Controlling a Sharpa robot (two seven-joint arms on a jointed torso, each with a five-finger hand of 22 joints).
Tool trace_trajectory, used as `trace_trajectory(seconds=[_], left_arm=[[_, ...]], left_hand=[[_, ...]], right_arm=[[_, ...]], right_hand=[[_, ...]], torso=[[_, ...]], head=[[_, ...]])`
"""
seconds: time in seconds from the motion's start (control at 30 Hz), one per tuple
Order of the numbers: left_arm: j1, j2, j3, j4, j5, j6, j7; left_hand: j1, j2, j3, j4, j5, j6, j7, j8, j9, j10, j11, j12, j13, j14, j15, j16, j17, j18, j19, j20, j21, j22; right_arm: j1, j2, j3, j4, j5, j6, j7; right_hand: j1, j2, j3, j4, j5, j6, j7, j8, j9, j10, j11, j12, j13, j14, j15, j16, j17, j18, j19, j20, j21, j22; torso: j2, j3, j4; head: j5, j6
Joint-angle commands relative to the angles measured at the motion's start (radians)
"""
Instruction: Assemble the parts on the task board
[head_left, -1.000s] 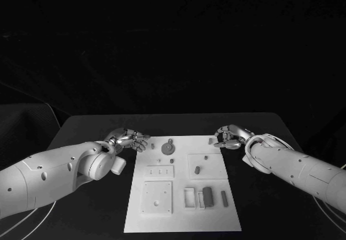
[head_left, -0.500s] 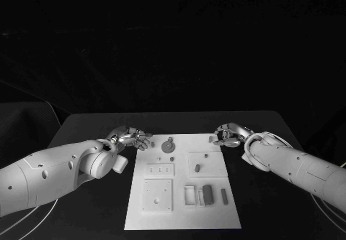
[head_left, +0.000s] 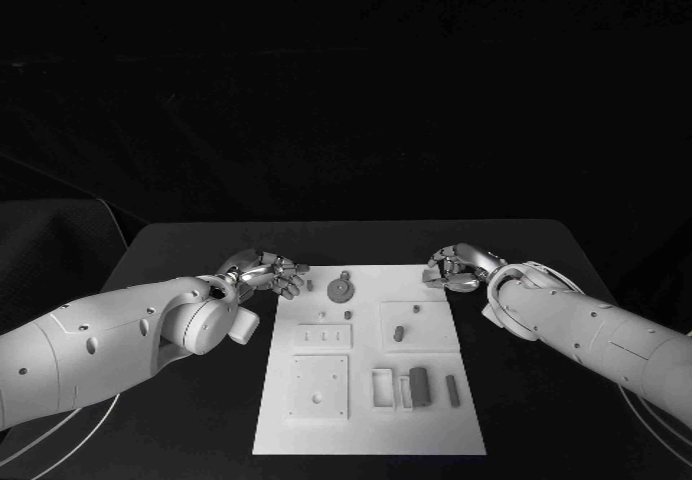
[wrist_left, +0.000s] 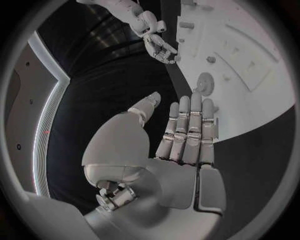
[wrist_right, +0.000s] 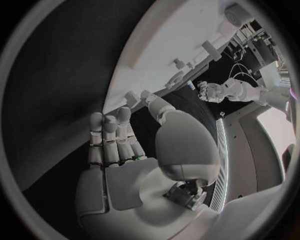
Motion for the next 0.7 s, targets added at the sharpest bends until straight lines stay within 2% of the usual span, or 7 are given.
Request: trace_trajectory(seconds=[0.03,0.5,0.7], left_arm=[[0.003,0.001,0.001,0.007,-0.004,0.008,0.014],[0.006,-0.002,0.001,0.011,-0.005,0.006,0.011],[0.007,-0.003,0.001,0.013,-0.005,0.006,0.011]], left_hand=[[0.003,-0.006,-0.001,-0.005,0.003,0.001,0.002,0.000,-0.001,-0.002,0.002,-0.002,-0.001,0.001,0.001,-0.001,0.001,0.018,0.004,-0.001,0.001,0.001],[0.004,-0.006,0.000,-0.005,0.003,0.000,0.002,0.000,-0.001,-0.002,0.002,-0.002,-0.001,0.000,0.001,-0.002,0.001,0.018,0.004,-0.001,0.001,0.001],[0.004,-0.006,0.000,-0.005,0.003,0.000,0.002,0.000,-0.001,-0.002,0.002,-0.002,-0.001,0.000,0.001,-0.002,0.001,0.018,0.004,-0.001,0.001,0.001]], right_arm=[[0.000,0.005,0.000,-0.002,-0.001,0.023,0.009],[-0.001,0.013,-0.001,-0.014,-0.002,0.031,0.002],[-0.001,0.017,-0.001,-0.018,-0.004,0.029,-0.002]], right_hand=[[0.002,0.010,-0.001,0.007,-0.003,0.004,0.005,0.005,0.001,-0.008,-0.002,-0.003,-0.001,-0.004,0.001,-0.004,-0.001,-0.017,-0.008,0.001,-0.005,-0.001],[0.003,0.024,0.005,0.011,-0.002,0.024,0.004,0.018,0.007,-0.008,-0.002,0.001,-0.001,-0.004,0.004,-0.001,0.000,-0.017,-0.007,0.001,-0.003,-0.001],[0.004,0.028,0.007,0.012,-0.002,0.032,0.004,0.023,0.009,-0.007,-0.002,0.003,-0.001,-0.003,0.004,0.001,0.000,-0.017,-0.006,0.000,-0.001,-0.001]], torso=[[0.000,0.0000,-0.0018],[-0.001,0.0002,-0.0014],[0.000,0.0019,-0.0025]], head=[[0.002,-0.003],[0.005,-0.009],[0.008,-0.010]])
